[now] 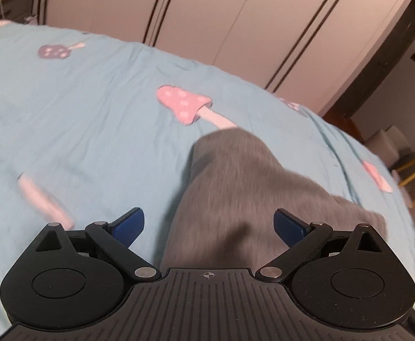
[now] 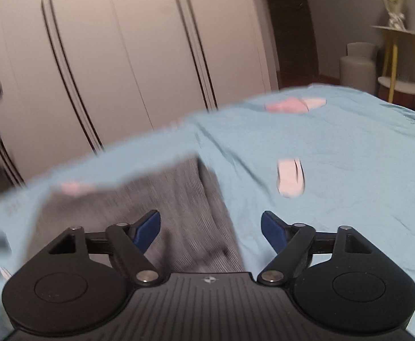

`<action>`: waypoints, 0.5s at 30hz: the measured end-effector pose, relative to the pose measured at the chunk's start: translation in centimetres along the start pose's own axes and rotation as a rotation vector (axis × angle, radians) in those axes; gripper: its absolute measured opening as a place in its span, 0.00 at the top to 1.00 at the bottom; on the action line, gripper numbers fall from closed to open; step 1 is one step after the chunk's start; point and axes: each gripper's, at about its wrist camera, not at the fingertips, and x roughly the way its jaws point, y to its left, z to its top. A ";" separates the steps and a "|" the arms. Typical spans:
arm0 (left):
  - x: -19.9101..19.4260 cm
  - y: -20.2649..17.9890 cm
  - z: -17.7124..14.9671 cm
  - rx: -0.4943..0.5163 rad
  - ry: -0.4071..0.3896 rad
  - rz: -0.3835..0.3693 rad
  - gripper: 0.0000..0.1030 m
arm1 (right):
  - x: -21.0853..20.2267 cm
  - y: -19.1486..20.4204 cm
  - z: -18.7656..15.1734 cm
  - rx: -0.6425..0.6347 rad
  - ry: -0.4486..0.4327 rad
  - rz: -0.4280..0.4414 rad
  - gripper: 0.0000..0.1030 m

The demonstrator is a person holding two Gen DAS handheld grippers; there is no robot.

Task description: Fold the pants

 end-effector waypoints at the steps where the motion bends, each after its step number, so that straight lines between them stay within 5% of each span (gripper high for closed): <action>1: 1.1 -0.8 0.6 0.031 0.013 0.000 0.03 | -0.2 -0.1 -0.7 -0.005 -0.010 -0.003 0.18; 4: 4.1 -3.0 1.4 0.163 0.088 -0.043 0.03 | -0.3 -0.6 -0.8 -0.003 -0.014 0.012 0.12; 8: 8.4 -4.4 2.4 0.278 0.109 0.085 0.11 | 0.9 -2.2 -0.8 0.116 0.027 0.063 0.04; 13: 10.6 -0.9 4.3 0.030 0.148 -0.011 0.11 | 1.9 -2.8 -1.0 0.152 0.048 0.112 0.03; 15: 10.7 -0.1 4.5 0.009 0.141 -0.023 0.10 | 1.8 -2.4 -1.0 0.115 0.033 0.109 0.03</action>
